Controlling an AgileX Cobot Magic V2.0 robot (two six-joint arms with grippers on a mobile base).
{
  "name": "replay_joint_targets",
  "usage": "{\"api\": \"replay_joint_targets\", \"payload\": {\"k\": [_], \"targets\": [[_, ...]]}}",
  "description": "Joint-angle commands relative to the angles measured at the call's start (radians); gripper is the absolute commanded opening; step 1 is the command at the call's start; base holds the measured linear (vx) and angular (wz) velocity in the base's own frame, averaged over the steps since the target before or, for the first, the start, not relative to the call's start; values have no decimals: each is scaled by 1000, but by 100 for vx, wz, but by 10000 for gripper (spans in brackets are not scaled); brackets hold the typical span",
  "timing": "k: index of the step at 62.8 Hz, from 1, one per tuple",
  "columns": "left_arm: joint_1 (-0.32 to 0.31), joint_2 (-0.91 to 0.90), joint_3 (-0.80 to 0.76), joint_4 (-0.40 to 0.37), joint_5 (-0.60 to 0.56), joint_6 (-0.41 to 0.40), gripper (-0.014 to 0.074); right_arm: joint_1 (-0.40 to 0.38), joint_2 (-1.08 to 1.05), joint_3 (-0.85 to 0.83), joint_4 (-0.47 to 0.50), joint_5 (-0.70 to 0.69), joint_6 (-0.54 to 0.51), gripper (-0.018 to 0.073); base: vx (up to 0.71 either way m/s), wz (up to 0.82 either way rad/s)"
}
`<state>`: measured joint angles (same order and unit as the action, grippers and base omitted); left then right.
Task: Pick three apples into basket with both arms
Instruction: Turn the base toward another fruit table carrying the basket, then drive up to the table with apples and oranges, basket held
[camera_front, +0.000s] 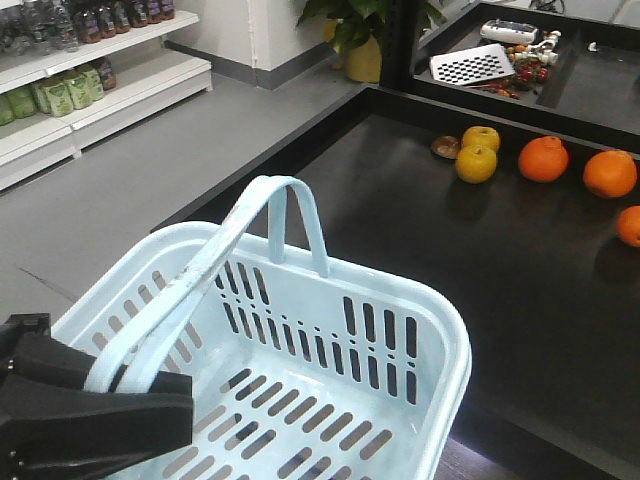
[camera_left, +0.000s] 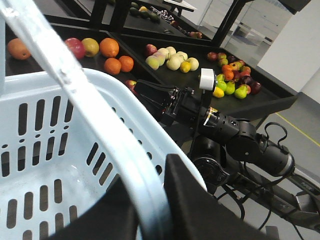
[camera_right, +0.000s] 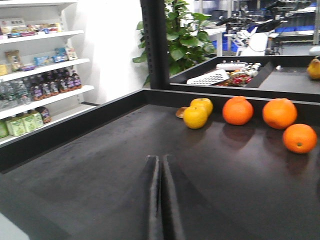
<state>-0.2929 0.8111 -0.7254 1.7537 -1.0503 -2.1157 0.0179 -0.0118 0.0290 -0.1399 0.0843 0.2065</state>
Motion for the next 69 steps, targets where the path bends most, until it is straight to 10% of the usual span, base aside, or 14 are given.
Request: {"api": "replay_joint_targets", "payload": {"k": [1,69], "targets": [[-4,-7,-30,48,17,-28,-6,-7,-13,12,-12,-71,-1,-8,7,-27],[-4,-7,-30,48,17,-28,-6,-7,-13,12,-12,-71,-1,-8,9,-18]]}}
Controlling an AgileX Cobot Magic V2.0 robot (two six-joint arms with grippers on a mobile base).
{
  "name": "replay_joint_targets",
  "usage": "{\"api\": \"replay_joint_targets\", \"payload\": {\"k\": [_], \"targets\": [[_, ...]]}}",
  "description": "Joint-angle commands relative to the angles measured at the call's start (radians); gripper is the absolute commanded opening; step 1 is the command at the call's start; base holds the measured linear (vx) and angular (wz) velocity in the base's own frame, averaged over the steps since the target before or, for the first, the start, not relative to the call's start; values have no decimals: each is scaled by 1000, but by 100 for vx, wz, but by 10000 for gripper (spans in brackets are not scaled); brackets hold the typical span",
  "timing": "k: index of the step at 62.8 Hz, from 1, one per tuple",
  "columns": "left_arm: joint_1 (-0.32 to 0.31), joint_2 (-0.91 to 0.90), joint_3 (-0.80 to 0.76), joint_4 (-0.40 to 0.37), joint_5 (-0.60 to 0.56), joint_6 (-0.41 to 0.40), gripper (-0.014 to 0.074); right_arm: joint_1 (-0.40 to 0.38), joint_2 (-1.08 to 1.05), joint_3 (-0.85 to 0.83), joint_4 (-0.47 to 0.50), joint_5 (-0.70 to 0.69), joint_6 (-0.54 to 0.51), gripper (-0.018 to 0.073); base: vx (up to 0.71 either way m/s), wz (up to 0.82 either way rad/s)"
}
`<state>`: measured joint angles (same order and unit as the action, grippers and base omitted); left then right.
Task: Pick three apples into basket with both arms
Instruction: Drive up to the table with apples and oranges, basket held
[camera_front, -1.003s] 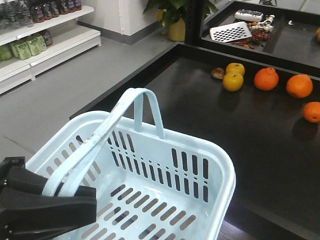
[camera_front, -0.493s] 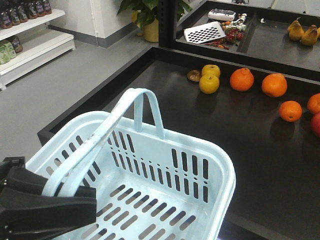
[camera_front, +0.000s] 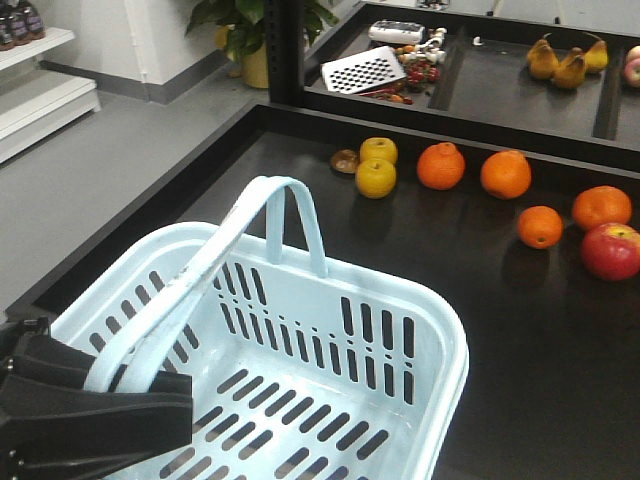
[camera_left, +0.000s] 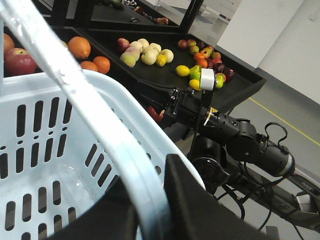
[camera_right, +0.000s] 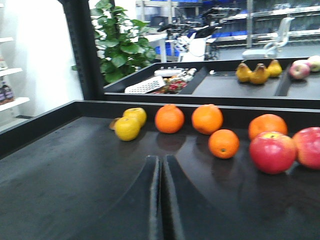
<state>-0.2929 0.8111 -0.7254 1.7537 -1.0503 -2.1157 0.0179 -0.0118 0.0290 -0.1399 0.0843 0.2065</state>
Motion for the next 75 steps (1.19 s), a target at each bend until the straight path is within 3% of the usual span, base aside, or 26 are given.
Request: {"api": "replay_joint_targets", "payload": {"k": [1,75], "targets": [[-4,-7,-30,48,17,-28,-6,-7,-13,12,-12,-71,-1,-8,10,-26],[-4,-7,-30,48,17,-28,-6,-7,-13,12,-12,-71,-1,-8,7,-24]]}}
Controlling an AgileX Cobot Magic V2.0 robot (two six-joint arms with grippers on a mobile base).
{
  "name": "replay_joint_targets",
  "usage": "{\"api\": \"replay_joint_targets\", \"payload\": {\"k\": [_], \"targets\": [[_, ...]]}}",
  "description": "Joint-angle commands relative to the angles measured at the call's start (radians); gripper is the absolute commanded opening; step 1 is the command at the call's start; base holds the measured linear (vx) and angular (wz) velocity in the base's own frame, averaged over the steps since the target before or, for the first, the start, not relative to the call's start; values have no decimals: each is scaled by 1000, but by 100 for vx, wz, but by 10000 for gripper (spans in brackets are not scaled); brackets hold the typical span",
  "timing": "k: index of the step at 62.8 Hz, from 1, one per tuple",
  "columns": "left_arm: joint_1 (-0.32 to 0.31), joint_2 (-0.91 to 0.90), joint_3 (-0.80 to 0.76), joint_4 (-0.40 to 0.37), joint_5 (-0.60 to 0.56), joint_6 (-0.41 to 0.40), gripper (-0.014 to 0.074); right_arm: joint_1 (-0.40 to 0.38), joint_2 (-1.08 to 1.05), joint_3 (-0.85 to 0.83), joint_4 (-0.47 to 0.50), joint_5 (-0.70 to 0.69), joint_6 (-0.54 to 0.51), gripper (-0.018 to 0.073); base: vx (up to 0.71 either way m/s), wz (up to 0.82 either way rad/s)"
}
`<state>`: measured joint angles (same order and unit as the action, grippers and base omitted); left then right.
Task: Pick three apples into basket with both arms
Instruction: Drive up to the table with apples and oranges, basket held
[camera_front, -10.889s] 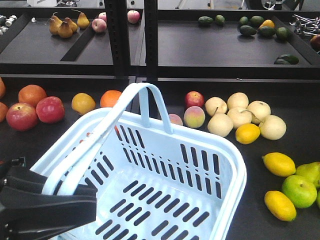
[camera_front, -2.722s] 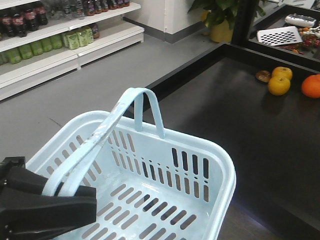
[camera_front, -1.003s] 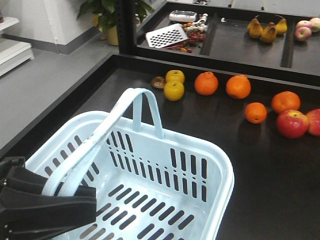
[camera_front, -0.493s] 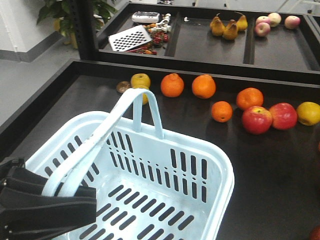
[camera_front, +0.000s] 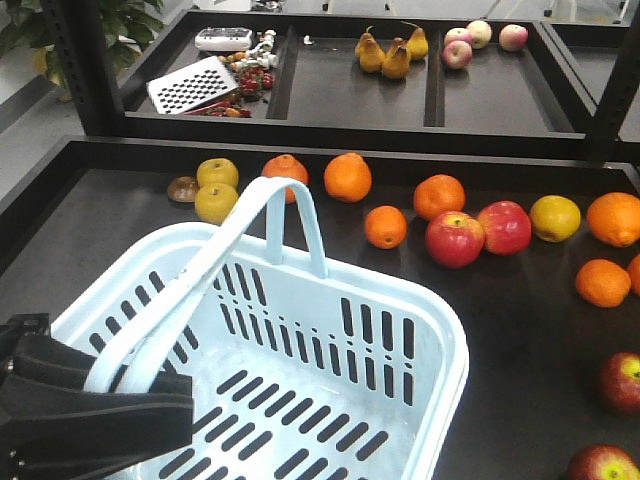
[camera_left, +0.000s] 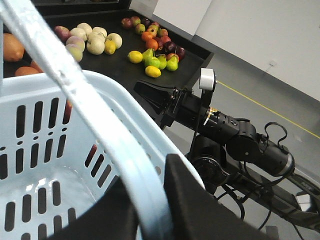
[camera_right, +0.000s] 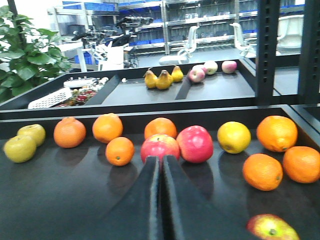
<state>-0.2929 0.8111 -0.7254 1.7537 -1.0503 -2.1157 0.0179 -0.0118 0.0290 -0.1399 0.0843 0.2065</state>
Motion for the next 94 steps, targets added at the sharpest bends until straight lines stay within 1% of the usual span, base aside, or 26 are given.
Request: {"api": "replay_joint_targets", "payload": {"k": [1,33,94], "targets": [[-4,-7,-30,48,17,-28,-6,-7,-13,12,-12,-71,-1,-8,6,-16],[-4,-7,-30,48,17,-28,-6,-7,-13,12,-12,-71,-1,-8,4,-11],[-4,-7,-30,48,17,-28,-6,-7,-13,12,-12,-71,-1,-8,0,0]]}}
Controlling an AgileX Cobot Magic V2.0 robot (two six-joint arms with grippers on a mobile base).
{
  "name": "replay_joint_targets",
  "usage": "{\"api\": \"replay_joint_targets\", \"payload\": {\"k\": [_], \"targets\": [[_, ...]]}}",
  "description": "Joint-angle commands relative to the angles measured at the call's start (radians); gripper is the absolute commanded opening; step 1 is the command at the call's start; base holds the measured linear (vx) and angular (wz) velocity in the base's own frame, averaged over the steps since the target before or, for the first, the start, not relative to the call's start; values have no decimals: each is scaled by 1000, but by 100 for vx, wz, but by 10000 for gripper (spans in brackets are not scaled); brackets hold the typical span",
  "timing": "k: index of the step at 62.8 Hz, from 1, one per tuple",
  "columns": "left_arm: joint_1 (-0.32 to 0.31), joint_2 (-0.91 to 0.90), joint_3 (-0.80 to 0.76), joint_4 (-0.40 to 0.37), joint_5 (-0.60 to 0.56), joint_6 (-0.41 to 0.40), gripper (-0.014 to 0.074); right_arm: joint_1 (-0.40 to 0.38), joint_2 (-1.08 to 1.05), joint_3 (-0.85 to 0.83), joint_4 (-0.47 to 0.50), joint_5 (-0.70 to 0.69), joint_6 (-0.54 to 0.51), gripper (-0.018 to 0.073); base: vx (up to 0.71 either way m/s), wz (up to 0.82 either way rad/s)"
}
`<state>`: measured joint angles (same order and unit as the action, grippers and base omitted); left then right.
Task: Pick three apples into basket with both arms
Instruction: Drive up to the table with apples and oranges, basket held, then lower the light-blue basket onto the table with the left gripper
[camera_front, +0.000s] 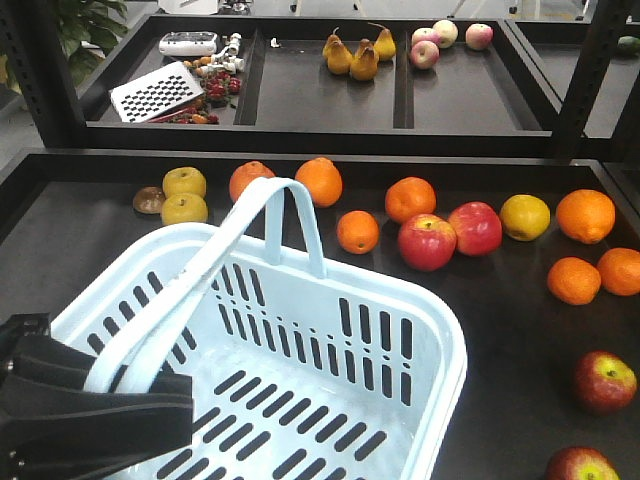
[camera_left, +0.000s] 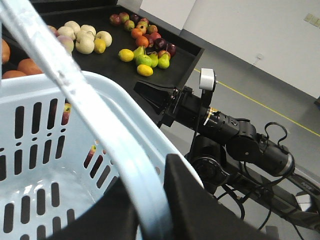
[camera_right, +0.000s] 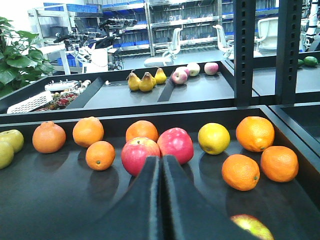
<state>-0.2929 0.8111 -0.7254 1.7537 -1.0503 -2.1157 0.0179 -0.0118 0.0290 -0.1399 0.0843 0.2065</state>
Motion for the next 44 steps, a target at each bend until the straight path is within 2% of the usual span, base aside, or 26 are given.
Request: {"api": "replay_joint_targets", "payload": {"k": [1,29,44], "targets": [[-4,-7,-30,48,17,-28,-6,-7,-13,12,-12,-70,-1,-8,0,0],[-4,41,-46,51,55,-24,-6,-7,-13,12,-12,-71,-1,-8,0,0],[-4,268,-203,51,-20,102,-6,-7,-13,12,-12,-71,-1,-8,0,0]]}}
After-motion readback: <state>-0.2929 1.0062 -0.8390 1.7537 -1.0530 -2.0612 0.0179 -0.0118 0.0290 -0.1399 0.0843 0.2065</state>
